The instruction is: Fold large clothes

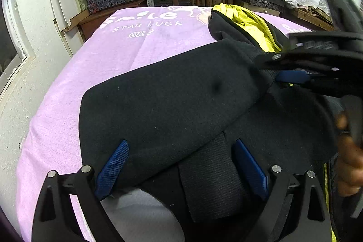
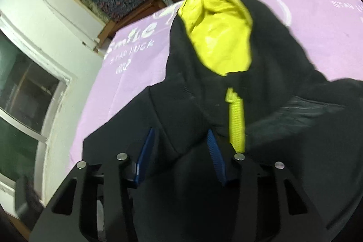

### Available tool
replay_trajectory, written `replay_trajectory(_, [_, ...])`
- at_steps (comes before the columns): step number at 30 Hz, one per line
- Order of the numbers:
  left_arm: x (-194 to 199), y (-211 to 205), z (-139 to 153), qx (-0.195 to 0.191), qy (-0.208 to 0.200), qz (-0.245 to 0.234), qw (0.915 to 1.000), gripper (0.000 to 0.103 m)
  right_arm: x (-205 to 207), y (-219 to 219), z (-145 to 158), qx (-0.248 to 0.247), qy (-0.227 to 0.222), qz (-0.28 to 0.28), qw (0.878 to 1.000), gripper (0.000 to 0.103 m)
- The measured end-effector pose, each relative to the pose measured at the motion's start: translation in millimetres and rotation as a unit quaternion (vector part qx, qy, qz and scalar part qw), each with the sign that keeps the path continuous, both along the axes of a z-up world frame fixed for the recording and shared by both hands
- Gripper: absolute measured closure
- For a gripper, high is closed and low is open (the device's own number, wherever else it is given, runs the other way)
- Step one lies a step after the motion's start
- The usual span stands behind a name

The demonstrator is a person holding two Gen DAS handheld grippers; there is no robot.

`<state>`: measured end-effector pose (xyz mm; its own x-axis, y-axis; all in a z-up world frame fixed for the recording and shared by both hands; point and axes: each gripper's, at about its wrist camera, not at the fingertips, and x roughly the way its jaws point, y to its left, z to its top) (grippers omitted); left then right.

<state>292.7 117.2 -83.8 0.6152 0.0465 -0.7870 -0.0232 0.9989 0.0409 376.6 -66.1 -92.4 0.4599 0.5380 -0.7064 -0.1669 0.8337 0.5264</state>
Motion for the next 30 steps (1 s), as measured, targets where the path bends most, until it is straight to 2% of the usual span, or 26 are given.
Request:
replay_trajectory(2, [1,0,0,0.000,0.001,0.001,1.0000,0.008,0,7,0,-0.016,-0.011,-0.005,1.000,0.056])
replay_trajectory(3, [1,0,0,0.000,0.002,0.001,1.0000,0.008,-2,10,2,-0.027,-0.019,-0.005,0.999,0.067])
replay_trajectory(4, [0,0,0,0.000,0.002,0.001,1.0000,0.008,-3,13,3,-0.031,-0.025,-0.001,0.999,0.083])
replay_trajectory(5, [0,1,1,0.000,0.002,0.002,1.0000,0.008,-3,15,3,-0.029,-0.025,0.004,0.999,0.093])
replay_trajectory(8, [-3,5,6,0.000,-0.010,0.014,0.9999,0.008,-14,11,20,-0.017,-0.048,-0.006,0.999,0.093])
replay_trajectory(11, [-9,14,16,-0.004,-0.029,0.033,0.9990,0.008,-42,-3,58,0.001,-0.094,-0.001,0.996,0.094])
replay_trajectory(15, [-19,17,27,0.003,-0.052,0.040,0.9978,0.008,-76,-42,91,-0.018,-0.145,-0.032,0.989,0.094])
replay_trajectory(18, [-17,14,21,-0.001,-0.034,0.029,0.9990,0.008,-85,-94,76,-0.026,-0.125,-0.098,0.987,0.094])
replay_trajectory(20, [-13,12,12,0.007,-0.014,0.027,0.9995,0.008,-84,-127,42,-0.013,-0.071,-0.129,0.989,0.094])
replay_trajectory(22, [-10,10,2,0.016,0.005,0.029,0.9994,0.007,-86,-147,10,0.002,-0.027,-0.140,0.990,0.093])
replay_trajectory(24, [-11,13,1,0.008,0.007,0.032,0.9994,0.007,-90,-161,-14,0.038,0.000,-0.142,0.989,0.093])
replay_trajectory(27, [-13,17,0,0.004,0.011,0.036,0.9993,0.007,-93,-167,-16,0.065,-0.001,-0.139,0.988,0.093])
replay_trajectory(30, [-22,23,10,0.010,0.004,0.043,0.9990,0.007,-101,-161,1,0.033,-0.027,-0.134,0.990,0.093])
